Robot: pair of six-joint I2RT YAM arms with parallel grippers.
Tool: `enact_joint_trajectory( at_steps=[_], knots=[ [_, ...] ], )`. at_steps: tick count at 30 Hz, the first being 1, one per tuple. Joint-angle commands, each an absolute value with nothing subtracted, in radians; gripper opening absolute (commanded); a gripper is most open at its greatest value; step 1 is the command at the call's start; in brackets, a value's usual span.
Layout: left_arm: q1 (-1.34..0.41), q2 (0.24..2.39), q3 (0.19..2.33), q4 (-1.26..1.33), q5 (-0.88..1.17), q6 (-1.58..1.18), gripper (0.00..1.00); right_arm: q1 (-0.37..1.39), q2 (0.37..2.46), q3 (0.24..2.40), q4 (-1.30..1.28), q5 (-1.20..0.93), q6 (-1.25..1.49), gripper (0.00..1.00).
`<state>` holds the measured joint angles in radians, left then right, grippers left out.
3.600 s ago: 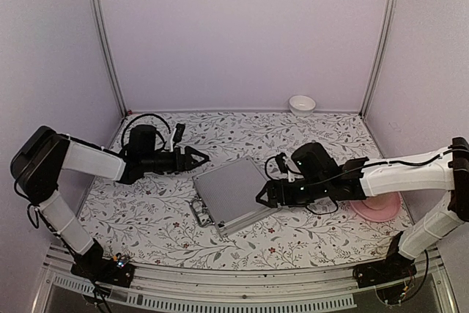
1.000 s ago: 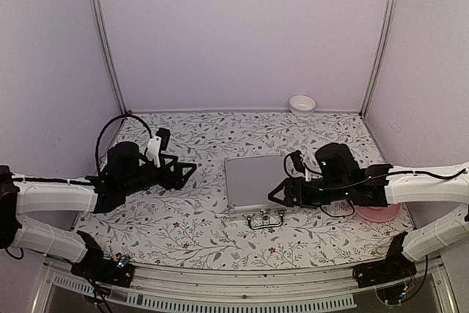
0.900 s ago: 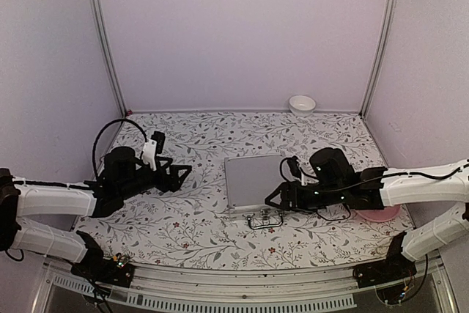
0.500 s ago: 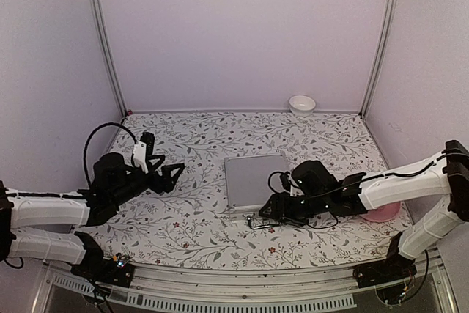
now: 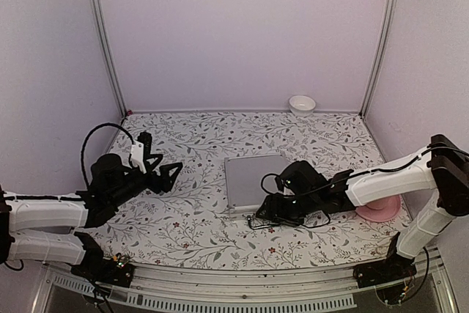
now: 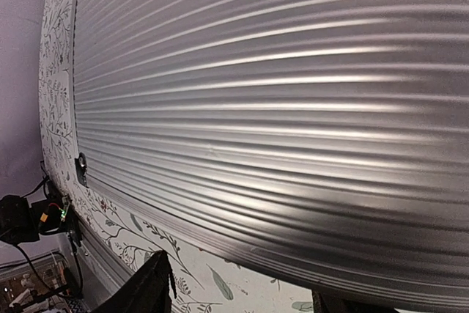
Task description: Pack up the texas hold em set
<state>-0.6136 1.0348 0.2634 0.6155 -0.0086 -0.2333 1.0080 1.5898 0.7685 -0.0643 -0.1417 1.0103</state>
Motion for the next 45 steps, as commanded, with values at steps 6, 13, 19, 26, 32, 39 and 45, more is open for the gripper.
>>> enact_joint_trajectory(
  at_steps=[6,13,19,26,32,39,45],
  knots=[
    [-0.609,1.058,0.263,0.634,-0.011,-0.212,0.87,1.014,1.644,0.810,-0.086,-0.138,0.982,0.64],
    [-0.609,1.066,0.267,0.630,-0.014,-0.213,0.87,1.014,1.681,0.847,-0.086,-0.158,0.949,0.64],
    [-0.609,1.071,0.268,0.628,-0.013,-0.213,0.87,1.014,1.667,0.849,-0.086,-0.162,0.973,0.64],
    [-0.609,1.079,0.272,0.625,-0.012,-0.212,0.87,1.009,1.634,0.852,-0.060,-0.167,1.013,0.64],
    [-0.609,1.080,0.274,0.621,-0.013,-0.212,0.87,1.002,1.598,0.818,0.001,-0.179,1.064,0.64],
    [-0.609,1.088,0.280,0.615,-0.010,-0.210,0.87,1.000,1.615,0.808,0.021,-0.184,1.077,0.64],
    [-0.609,1.090,0.281,0.613,-0.012,-0.209,0.87,1.000,1.601,0.810,0.023,-0.180,1.071,0.64]
  ],
)
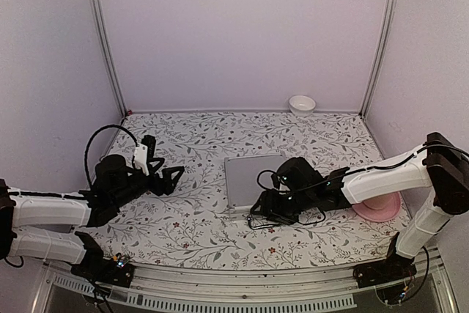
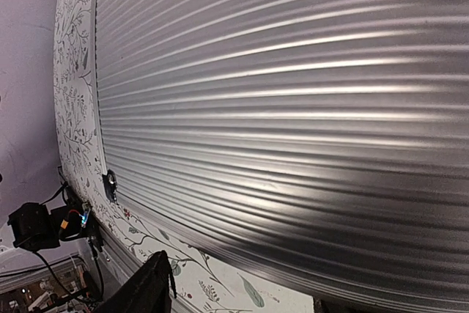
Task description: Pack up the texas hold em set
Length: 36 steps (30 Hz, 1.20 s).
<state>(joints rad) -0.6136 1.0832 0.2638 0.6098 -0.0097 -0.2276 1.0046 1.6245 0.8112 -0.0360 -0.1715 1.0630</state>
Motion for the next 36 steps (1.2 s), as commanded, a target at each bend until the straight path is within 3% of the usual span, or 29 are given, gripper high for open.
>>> enact_joint_trajectory(
  at_steps=[1,36],
  knots=[
    [-0.609,1.091,0.281,0.613,-0.011,-0.208,0.87,1.000,1.598,0.809,0.024,-0.182,1.072,0.64],
    [-0.609,1.100,0.288,0.606,-0.007,-0.206,0.87,1.001,1.598,0.821,0.068,-0.203,1.065,0.64]
  ],
)
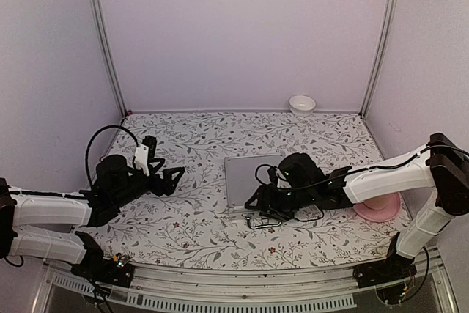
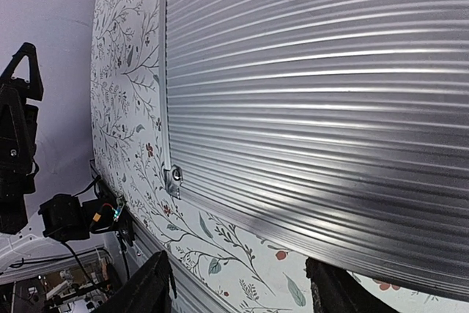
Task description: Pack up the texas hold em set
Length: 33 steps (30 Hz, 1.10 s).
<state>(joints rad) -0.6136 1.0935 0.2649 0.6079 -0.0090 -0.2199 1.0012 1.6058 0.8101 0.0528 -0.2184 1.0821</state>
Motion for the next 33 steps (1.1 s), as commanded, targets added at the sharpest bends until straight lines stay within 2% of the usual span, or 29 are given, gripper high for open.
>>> enact_joint_trajectory(
  at_steps=[1,11,33],
  knots=[
    [-0.609,1.100,0.288,0.606,-0.007,-0.205,0.87,1.001,1.592,0.820,0.063,-0.202,1.060,0.64],
    [-0.609,1.088,0.282,0.609,-0.012,-0.207,0.87,1.008,1.510,0.754,-0.042,-0.192,1.046,0.65],
    [-0.609,1.090,0.284,0.607,-0.006,-0.206,0.87,1.006,1.653,0.817,-0.060,-0.166,1.003,0.67]
  ],
)
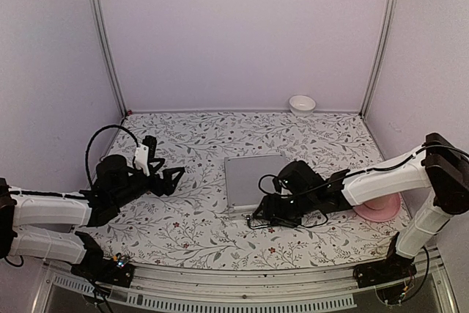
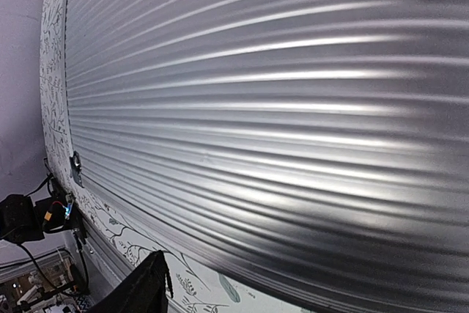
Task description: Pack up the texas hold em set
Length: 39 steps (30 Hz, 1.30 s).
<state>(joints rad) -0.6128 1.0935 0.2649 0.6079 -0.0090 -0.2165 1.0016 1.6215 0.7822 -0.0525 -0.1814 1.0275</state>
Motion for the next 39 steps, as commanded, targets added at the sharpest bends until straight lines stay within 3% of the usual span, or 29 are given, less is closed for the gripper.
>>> enact_joint_trajectory(
  at_steps=[1,39],
  knots=[
    [-0.609,1.089,0.284,0.607,-0.007,-0.206,0.87,1.006,1.659,0.821,-0.061,-0.166,1.001,0.67],
    [-0.609,1.092,0.286,0.604,-0.005,-0.204,0.87,0.968,1.580,0.760,0.099,-0.242,1.107,0.67]
  ],
)
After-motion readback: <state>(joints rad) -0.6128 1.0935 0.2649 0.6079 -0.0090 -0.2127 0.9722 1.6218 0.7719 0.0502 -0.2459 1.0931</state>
